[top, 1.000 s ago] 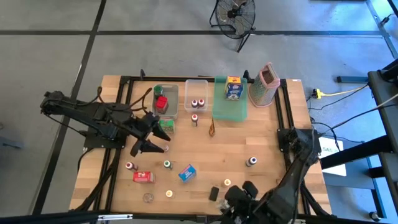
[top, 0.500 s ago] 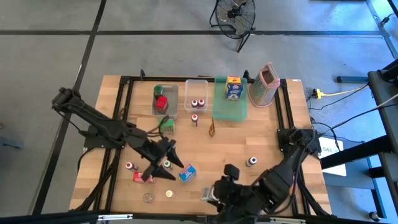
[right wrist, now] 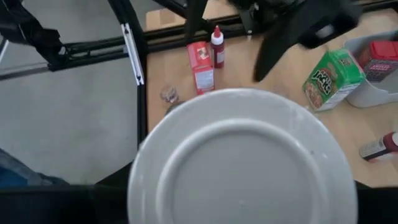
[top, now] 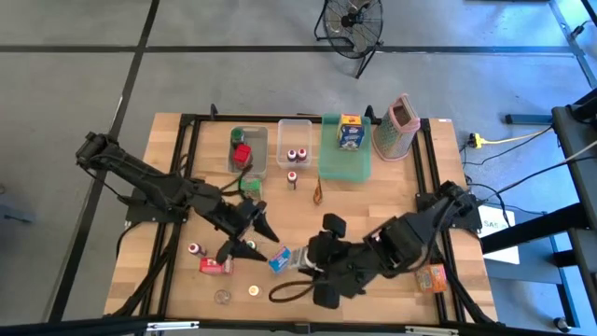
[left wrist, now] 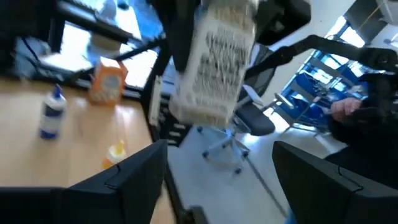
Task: Pick & Place Kitchen Items
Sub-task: Put the white seasoning bottle into the gray bin
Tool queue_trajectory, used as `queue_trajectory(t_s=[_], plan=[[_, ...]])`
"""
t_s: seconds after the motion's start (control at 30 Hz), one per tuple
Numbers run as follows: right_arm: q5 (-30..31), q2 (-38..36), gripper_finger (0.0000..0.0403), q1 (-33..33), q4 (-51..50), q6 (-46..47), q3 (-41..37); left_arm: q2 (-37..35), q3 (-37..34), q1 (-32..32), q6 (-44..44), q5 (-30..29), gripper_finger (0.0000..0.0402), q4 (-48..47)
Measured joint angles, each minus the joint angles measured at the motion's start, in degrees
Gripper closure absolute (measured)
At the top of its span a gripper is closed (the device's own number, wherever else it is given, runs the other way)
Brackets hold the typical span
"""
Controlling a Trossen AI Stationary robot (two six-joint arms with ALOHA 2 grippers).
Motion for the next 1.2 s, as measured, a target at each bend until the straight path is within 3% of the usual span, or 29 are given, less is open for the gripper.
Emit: queue_trajectory(t_s=[0.13, 0.37, 0.57, 1.2], plan=[[-3.5, 0.0, 0.0198, -2.3, 0.1, -1.0, 0.0, -0.9, 0.0, 2.9, 6.5, 0.0, 0.0115, -0.2], [-3.7, 0.0, 0.0198, -5.6, -0.4, -4.0, 0.0, -1.0, 0.0, 5.8, 21.8, 2.0, 0.0116, -0.6], [-4.3, 0.0, 0.0198, -7.7, -1.9, -6.3, 0.0, -1.0, 0.0, 7.4, 17.6, 2.2, 0.0114, -1.7], [-12.7, 0.0, 0.0198, -14.6, -3.8, -23.0, 0.0, 0.9, 0.0, 6.0, 15.5, -8.6, 0.0115, -1.4]])
